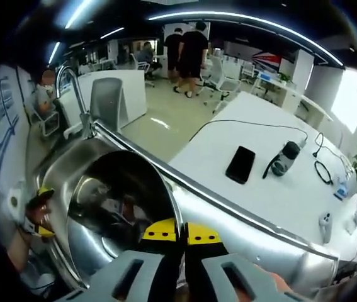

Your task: Pick up bowl with dirty water move over sink pour dirty water into sink return bowl to place

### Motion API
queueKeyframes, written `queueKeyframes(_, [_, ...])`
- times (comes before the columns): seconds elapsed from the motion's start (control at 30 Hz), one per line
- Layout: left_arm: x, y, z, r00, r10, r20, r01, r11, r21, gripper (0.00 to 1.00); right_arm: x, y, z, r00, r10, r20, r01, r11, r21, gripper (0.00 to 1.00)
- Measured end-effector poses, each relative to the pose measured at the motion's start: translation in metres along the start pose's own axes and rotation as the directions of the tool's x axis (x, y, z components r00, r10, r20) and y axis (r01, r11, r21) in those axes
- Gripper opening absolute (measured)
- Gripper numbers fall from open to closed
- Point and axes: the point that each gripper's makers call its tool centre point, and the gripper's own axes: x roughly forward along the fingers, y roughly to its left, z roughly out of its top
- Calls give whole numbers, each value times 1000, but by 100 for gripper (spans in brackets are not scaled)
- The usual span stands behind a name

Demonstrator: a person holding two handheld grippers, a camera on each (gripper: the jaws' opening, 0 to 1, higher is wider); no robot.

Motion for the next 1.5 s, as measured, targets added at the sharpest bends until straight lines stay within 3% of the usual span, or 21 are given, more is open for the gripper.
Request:
queueKeyframes(0.4, [0, 2, 0, 1000, 1, 1, -1, 1000, -15, 54, 8, 19, 21, 999, 9, 44, -7, 999, -40, 0])
queueKeyframes(0.73, [0, 3, -2, 1000, 8, -7, -8, 1000, -8, 54, 13, 19, 28, 998, 0, 68, 4, 998, -61, 0])
queueKeyframes(1.5, [1, 1, -4, 1000, 8, -20, -8, 1000, -4, 54, 14, 21, 46, 986, -85, 143, 111, 977, -183, 0])
